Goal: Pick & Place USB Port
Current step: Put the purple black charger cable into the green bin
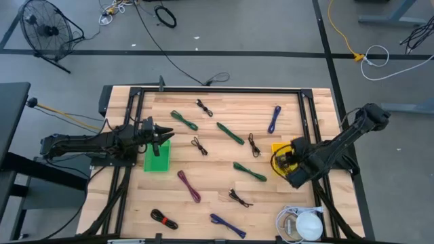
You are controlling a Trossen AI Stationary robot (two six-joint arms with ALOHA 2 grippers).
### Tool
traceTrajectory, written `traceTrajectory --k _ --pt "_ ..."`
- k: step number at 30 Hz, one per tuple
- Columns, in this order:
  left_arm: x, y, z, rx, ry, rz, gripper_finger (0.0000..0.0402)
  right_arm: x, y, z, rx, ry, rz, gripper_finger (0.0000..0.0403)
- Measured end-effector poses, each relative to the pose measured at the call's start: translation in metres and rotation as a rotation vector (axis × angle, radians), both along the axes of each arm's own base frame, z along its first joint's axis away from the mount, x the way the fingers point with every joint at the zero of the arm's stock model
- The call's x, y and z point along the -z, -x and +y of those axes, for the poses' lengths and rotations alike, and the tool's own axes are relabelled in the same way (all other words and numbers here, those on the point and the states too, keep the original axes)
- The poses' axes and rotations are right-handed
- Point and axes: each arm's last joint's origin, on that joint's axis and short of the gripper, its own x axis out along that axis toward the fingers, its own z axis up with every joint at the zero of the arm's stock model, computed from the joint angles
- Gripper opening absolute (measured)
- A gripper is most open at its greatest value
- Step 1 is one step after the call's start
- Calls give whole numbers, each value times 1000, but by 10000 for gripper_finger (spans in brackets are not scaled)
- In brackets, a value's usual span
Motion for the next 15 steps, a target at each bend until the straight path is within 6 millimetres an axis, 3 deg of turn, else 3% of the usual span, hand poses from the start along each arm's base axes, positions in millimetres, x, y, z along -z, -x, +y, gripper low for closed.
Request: traceTrajectory --k 6,15 --pt "0 0 0 -4 -1 0 115 -17 0 -33 69 15 10 165" --pt "0 0 0 -11 6 -4 115 -22 -12 -81 152 96 12 200"
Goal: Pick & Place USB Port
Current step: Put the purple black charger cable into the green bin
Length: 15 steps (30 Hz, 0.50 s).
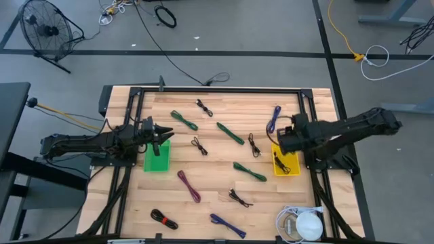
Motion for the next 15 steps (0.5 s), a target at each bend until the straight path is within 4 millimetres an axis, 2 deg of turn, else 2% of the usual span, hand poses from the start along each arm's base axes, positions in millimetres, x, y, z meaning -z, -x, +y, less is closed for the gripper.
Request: traceTrajectory --k 8,15 --pt "0 0 0 -2 18 -7 115 6 -36 -41 -53 51 -61 249" --pt "0 0 0 1 18 -7 115 32 -56 -67 -3 -11 51 258"
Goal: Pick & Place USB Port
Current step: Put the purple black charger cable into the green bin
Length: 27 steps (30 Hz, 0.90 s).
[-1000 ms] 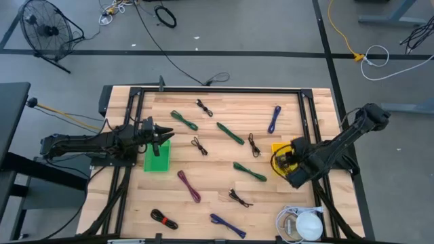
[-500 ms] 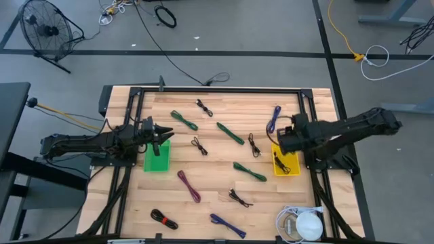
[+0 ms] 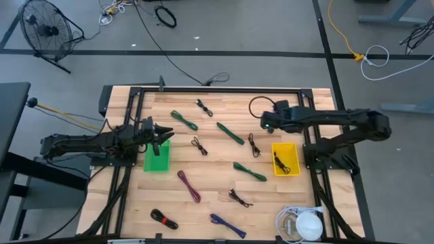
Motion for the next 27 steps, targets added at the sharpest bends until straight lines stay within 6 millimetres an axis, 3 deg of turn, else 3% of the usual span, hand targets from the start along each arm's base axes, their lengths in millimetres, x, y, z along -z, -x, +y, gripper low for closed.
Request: traceTrajectory --k 15,21,27 --pt "0 0 0 0 0 1 115 57 -28 -25 82 -71 144 259" --pt "0 0 0 1 -1 1 115 82 -21 -25 64 -125 224 259" --pt "0 0 0 0 -1 1 115 98 -14 -22 55 -147 197 259"
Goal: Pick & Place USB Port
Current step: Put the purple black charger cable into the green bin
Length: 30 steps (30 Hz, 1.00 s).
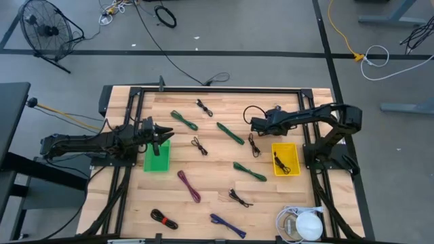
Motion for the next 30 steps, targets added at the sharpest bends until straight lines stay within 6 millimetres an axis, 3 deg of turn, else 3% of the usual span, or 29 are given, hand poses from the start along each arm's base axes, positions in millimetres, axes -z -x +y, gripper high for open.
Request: traceTrajectory --k 15,23,27,30 --pt "0 0 0 0 -1 0 115 4 -18 -4 -25 5 -230 259" --pt "0 0 0 0 0 1 115 12 -7 0 0 -17 -187 256" --pt "0 0 0 0 -1 1 115 18 0 3 15 -33 -173 227" --pt "0 0 0 0 0 1 115 18 2 3 9 -47 -158 170"
